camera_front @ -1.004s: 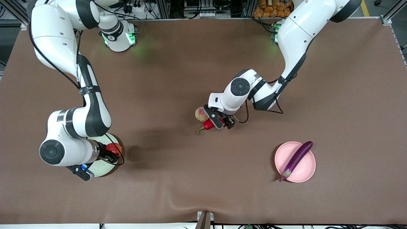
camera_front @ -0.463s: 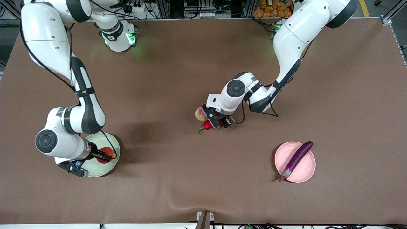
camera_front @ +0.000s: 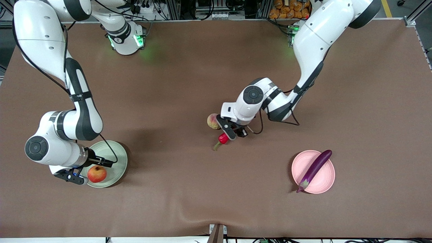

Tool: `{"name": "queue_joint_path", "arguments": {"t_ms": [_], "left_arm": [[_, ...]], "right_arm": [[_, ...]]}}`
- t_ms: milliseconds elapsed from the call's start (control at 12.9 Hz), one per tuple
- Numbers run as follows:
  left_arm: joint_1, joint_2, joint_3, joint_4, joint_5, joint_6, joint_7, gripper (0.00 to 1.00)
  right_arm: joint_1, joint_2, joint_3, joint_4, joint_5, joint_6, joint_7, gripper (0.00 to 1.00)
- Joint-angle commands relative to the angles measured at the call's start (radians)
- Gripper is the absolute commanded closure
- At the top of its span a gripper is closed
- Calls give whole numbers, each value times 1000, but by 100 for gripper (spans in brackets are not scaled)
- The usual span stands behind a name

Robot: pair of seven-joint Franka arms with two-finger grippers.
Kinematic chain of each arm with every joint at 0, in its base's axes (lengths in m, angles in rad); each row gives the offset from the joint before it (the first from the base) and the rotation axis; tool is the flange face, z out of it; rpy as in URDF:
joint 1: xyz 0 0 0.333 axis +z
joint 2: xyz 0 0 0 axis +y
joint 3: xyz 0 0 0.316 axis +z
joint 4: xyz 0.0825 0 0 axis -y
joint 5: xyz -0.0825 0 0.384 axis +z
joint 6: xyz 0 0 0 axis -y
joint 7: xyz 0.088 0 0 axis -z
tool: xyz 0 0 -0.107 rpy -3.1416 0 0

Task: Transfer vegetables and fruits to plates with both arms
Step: 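Release the apple on the green plate while the left gripper grasps the chili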

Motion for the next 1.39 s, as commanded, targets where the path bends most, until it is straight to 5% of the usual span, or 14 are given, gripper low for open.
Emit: {"name": "queue_joint_path", "arguments": {"t_ms": [0, 309, 618, 849, 1313], "left_arm": [[83, -179, -9, -19, -48, -187, -25, 100], [303, -236, -10, 16, -102, -294, 20, 100], [468, -218, -4, -4, -131, -294, 3, 100], [502, -183, -1, -7, -120, -294, 11, 100], [489, -132, -1, 4, -36, -240, 87, 100]], "right_arm": [[44, -80, 35, -43, 91, -75, 161, 0], [221, -82, 66, -35, 249, -97, 581, 0], [466, -74, 69, -31, 268, -44, 931, 0], [644, -43, 61, -34, 240, 51, 1145, 0], [703, 61, 63, -34, 23, 211, 1180, 0]]}}
